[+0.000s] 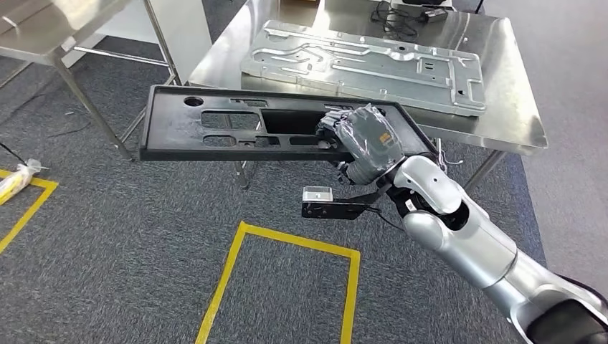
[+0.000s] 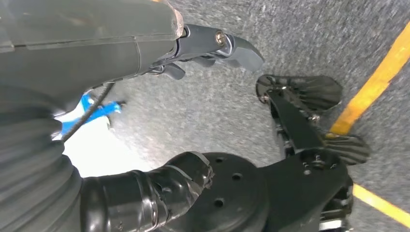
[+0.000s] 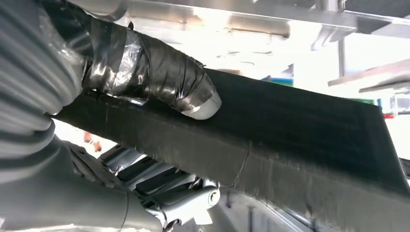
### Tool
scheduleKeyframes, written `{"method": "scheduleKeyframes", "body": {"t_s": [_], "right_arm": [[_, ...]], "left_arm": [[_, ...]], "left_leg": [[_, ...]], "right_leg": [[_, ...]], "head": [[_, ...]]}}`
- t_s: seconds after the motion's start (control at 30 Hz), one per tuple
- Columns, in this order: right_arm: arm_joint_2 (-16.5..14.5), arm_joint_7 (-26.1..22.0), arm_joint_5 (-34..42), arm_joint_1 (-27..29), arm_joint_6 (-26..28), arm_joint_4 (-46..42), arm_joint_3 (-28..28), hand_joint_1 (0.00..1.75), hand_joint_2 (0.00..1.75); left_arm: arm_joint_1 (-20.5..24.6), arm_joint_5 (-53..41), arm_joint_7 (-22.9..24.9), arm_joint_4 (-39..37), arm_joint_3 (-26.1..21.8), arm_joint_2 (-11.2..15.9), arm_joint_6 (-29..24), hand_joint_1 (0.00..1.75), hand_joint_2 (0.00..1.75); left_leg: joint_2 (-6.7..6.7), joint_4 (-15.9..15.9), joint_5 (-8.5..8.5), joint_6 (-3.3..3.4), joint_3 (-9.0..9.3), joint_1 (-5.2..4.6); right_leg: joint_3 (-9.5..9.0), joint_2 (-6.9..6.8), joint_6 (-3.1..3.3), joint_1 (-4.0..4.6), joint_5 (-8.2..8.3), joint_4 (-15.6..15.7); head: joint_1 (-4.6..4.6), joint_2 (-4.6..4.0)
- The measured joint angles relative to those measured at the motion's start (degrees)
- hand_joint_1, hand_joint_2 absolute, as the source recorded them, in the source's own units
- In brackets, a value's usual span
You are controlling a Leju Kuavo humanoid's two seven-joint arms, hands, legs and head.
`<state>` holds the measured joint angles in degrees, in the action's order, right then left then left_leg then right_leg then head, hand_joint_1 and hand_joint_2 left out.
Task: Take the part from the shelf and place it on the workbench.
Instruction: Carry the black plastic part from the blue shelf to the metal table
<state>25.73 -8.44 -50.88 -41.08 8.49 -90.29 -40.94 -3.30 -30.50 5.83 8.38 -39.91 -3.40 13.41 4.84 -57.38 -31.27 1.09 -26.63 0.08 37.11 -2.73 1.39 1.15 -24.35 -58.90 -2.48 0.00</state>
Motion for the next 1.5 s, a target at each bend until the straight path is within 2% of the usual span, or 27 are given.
{"method": "scheduleKeyframes", "body": {"t_s": [0.03, 0.1, 0.13, 0.2, 0.27, 0.3, 0.37, 0.43, 0.5, 0.53, 0.6, 0.67, 0.73, 0.77, 0.8, 0.9, 0.93, 0.97, 1.03, 1.1, 1.17, 1.23, 1.3, 1.33, 1.43, 1.47, 1.5], "right_arm": [[-0.1, 0.0, 0.0, -0.1, 0.0, 0.0, 0.0, 1.75, 1.75], [-0.2, 0.1, -0.1, -0.6, -0.1, 0.0, 0.0, 1.75, 1.75], [-0.5, 0.2, -0.3, -0.8, -0.2, 0.0, 0.0, 1.75, 1.75], [-1.5, 0.6, -0.9, -1.0, -0.8, 0.1, -0.3, 1.75, 1.75], [-3.2, 1.3, -1.8, -1.1, -1.7, 0.3, -1.0, 1.75, 1.75], [-4.0, 1.6, -2.2, -1.3, -2.0, 0.5, -1.3, 1.75, 1.75], [-5.3, 2.0, -2.7, -1.7, -2.4, 1.0, -1.8, 1.75, 1.75], [-6.4, 2.1, -2.8, -2.3, -2.6, 1.6, -2.4, 1.75, 1.75], [-7.0, 2.4, -2.9, -3.7, -3.2, 2.2, -3.0, 1.75, 1.75], [-7.2, 2.6, -3.0, -4.6, -3.6, 2.6, -3.2, 1.75, 1.75], [-7.7, 3.1, -3.3, -6.8, -4.2, 3.5, -3.6, 1.75, 1.75], [-8.2, 3.6, -4.2, -8.8, -4.5, 4.8, -4.2, 1.75, 1.75], [-8.7, 4.1, -5.1, -10.0, -4.5, 6.2, -4.9, 1.75, 1.75], [-8.9, 4.3, -5.4, -10.3, -4.6, 6.8, -5.2, 1.75, 1.75], [-9.0, 4.5, -5.6, -10.5, -4.6, 7.4, -5.6, 1.75, 1.75], [-9.2, 4.8, -5.9, -11.3, -4.7, 8.6, -6.2, 1.75, 1.75], [-9.2, 4.8, -5.9, -11.6, -4.7, 8.9, -6.4, 1.75, 1.75], [-9.4, 4.8, -5.9, -11.7, -4.7, 9.1, -6.6, 1.75, 1.75], [-9.7, 4.8, -5.9, -12.2, -4.8, 9.4, -6.9, 1.75, 1.75], [-10.0, 4.9, -5.9, -12.7, -5.0, 9.7, -7.1, 1.75, 1.75], [-10.4, 5.0, -6.0, -13.2, -5.4, 10.2, -7.4, 1.75, 1.75], [-10.9, 5.0, -6.1, -13.5, -5.7, 10.6, -8.0, 1.75, 1.75], [-11.2, 5.0, -6.1, -13.4, -6.0, 11.2, -8.6, 1.75, 1.75], [-11.3, 5.0, -6.1, -13.5, -6.1, 11.5, -8.9, 1.75, 1.75], [-11.8, 5.0, -6.1, -13.6, -6.4, 12.5, -9.5, 1.75, 1.75], [-11.9, 5.0, -6.1, -13.7, -6.5, 12.8, -9.7, 1.75, 1.75], [-12.1, 5.0, -6.2, -13.9, -6.5, 13.1, -9.9, 1.75, 1.75]], "left_arm": [[0.0, 0.0, 0.0, 0.0, 0.0, 0.0, 0.0, 0.00, 1.75], [0.1, 0.0, 0.0, 0.0, 0.0, 0.0, 0.0, 0.00, 1.75], [0.0, 0.0, 0.0, 0.0, 0.0, 0.0, 0.0, 0.00, 1.75], [-0.1, 0.1, 0.0, 0.0, 0.0, 0.0, 0.0, 0.00, 1.75], [-0.3, 0.2, 0.0, 0.0, -0.1, 0.1, 0.0, 0.00, 1.75], [-0.4, 0.3, 0.0, 0.0, -0.1, 0.1, 0.0, 0.00, 1.75], [-0.7, 0.4, 0.0, 0.0, -0.2, 0.2, 0.0, 0.00, 1.75], [-0.9, 0.5, 0.0, 0.0, -0.2, 0.2, 0.0, 0.00, 1.75], [-0.6, 0.4, 0.0, 0.0, -0.2, 0.2, 0.0, 0.00, 1.75], [-0.5, 0.3, 0.0, 0.0, -0.2, 0.2, -0.1, 0.00, 1.75], [-0.4, 0.1, 0.0, 0.0, -0.2, 0.1, -0.1, 0.00, 1.75], [-0.5, 0.1, -0.1, 0.0, -0.2, 0.1, -0.2, 0.00, 1.75], [-0.4, 0.0, -0.3, 0.0, -0.2, 0.1, -0.2, 0.00, 1.75], [-0.4, 0.1, -0.3, 0.0, -0.2, 0.1, -0.2, 0.00, 1.75], [-0.4, 0.1, -0.4, 0.0, -0.2, 0.1, -0.2, 0.00, 1.75], [-0.6, 0.1, -0.4, -0.1, -0.2, -0.1, -0.2, 0.00, 1.75], [-0.7, 0.1, -0.4, -0.1, -0.2, -0.2, -0.2, 0.00, 1.75], [-0.7, 0.1, -0.4, -0.1, -0.2, -0.3, -0.2, 0.00, 1.75], [-0.4, 0.1, -0.4, -0.1, -0.2, -0.3, -0.2, 0.00, 1.75], [-0.3, 0.1, -0.4, -0.1, -0.3, -0.3, -0.2, 0.00, 1.75], [-0.3, 0.1, -0.4, -0.1, -0.3, -0.3, -0.1, 0.00, 1.75], [-0.3, 0.2, -0.4, -0.1, -0.3, -0.3, -0.1, 0.00, 1.75], [-0.5, 0.2, -0.4, -0.1, -0.3, -0.3, -0.1, 0.00, 1.75], [-0.6, 0.2, -0.3, -0.1, -0.3, -0.3, -0.1, 0.00, 1.75], [-1.0, 0.2, -0.3, -0.1, -0.4, -0.3, -0.1, 0.00, 1.75], [-1.0, 0.2, -0.3, -0.1, -0.4, -0.3, -0.2, 0.00, 1.75], [-0.9, 0.2, -0.3, -0.1, -0.4, -0.3, -0.2, 0.00, 1.75]], "left_leg": [[-0.42, -0.8, 0.02, -0.31, 0.16, 0.03], [-2.47, -5.3, -0.28, -0.69, -1.98, 0.27], [-3.61, -8.6, -0.88, -0.78, -3.98, 0.45], [-4.35, -14.7, -4.12, -1.12, -8.98, 0.64], [-4.41, -15.6, -6.34, -1.52, -11.97, 0.70], [-4.60, -13.5, -5.30, -1.58, -12.31, 0.70], [-6.35, -6.6, 1.45, -1.48, -11.98, 0.73], [-7.82, -2.2, 7.01, -0.78, -11.50, 0.63], [-7.16, -1.6, 7.54, 0.22, -11.03, 0.42], [-6.67, -1.3, 7.44, 0.64, -10.64, 0.45], [-5.93, -0.8, 6.86, 1.33, -9.45, 0.64], [-5.33, -0.6, 5.86, 1.69, -8.15, 0.74], [-4.89, -0.5, 4.55, 1.74, -6.62, 0.76], [-4.80, -0.5, 3.86, 1.72, -5.72, 0.77], [-4.72, -0.5, 3.13, 1.65, -4.69, 0.76], [-4.56, -0.4, 1.02, 1.16, -1.85, 0.66], [-4.49, -0.2, 0.46, 0.83, -1.33, 0.66], [-4.42, -0.2, 0.17, 0.49, -0.91, 0.64], [-4.24, -0.4, 0.20, -0.21, -0.48, 0.65], [-4.27, -3.3, 0.56, -0.56, -1.42, 0.69], [-4.39, -9.7, -0.64, -0.83, -5.45, 0.76], [-4.43, -15.2, -3.86, -1.17, -10.40, 0.81], [-4.43, -14.6, -5.10, -1.34, -12.80, 0.81], [-4.45, -12.0, -3.43, -1.33, -12.92, 0.81], [-4.69, -3.1, 6.91, -0.71, -12.47, 0.60], [-4.75, -1.9, 8.80, -0.33, -12.40, 0.48], [-4.70, -1.7, 8.98, 0.11, -12.23, 0.37]], "right_leg": [[-0.71, 0.62, 0.32, -0.24, -0.07, 0.3], [-2.25, 1.85, 0.94, -0.71, -0.47, 1.0], [-2.73, 2.39, 1.16, -0.81, -0.75, 1.2], [-3.58, 3.87, 1.35, -0.92, -1.59, 1.2], [-4.91, 5.66, 1.23, -1.01, -2.71, 1.2], [-5.72, 6.48, 1.09, -1.06, -3.32, 1.2], [-7.08, 7.83, 0.68, -1.11, -4.61, 1.1], [-7.62, 9.04, 0.05, -1.18, -5.69, 0.9], [-7.64, 9.81, -0.56, -1.25, -6.08, 0.7], [-7.42, 9.50, -0.82, -1.27, -6.06, 0.1], [-5.65, 7.07, -1.40, -1.13, -6.11, -3.4], [-1.20, 4.06, -2.21, -1.25, -8.00, -10.4], [3.12, 2.94, -2.71, -1.60, -10.60, -15.4], [4.02, 2.84, -2.72, -1.71, -10.76, -15.3], [4.08, 2.79, -2.57, -1.75, -9.65, -13.4], [2.17, 2.32, -1.26, -1.13, -1.09, -3.3], [1.68, 2.16, -0.80, -0.82, 0.80, -1.4], [1.39, 2.13, -0.42, -0.56, 1.53, -0.4], [0.23, 2.39, 0.19, -0.58, 0.92, 0.3], [-1.54, 2.69, 0.79, -0.95, 0.50, 1.5], [-3.10, 3.04, 1.23, -1.07, -0.17, 2.2], [-4.41, 3.44, 1.35, -1.02, -1.31, 2.3], [-6.21, 3.81, 1.20, -1.01, -2.79, 2.3], [-7.21, 3.94, 1.07, -1.00, -3.58, 2.2], [-9.13, 4.32, 0.33, -0.81, -6.16, 1.7], [-9.46, 4.44, -0.04, -0.76, -6.76, 1.5], [-9.84, 4.56, -0.38, -0.68, -7.10, 1.2]], "head": [[-0.02, 0.00], [0.01, 0.00], [0.00, 0.00], [0.01, 0.00], [0.02, 0.00], [0.02, 0.00], [0.00, 0.00], [-0.02, 0.00], [0.00, 0.00], [0.00, 0.00], [-0.06, 0.00], [-0.10, 0.00], [-0.09, 0.00], [-0.09, 0.00], [-0.09, 0.00], [-0.10, 0.00], [-0.12, 0.00], [-0.15, 0.00], [-0.19, 0.00], [-0.15, 0.00], [-0.11, 0.00], [-0.10, 0.00], [-0.09, 0.00], [-0.09, 0.00], [-0.11, 0.00], [-0.10, 0.00], [-0.10, 0.00]]}}
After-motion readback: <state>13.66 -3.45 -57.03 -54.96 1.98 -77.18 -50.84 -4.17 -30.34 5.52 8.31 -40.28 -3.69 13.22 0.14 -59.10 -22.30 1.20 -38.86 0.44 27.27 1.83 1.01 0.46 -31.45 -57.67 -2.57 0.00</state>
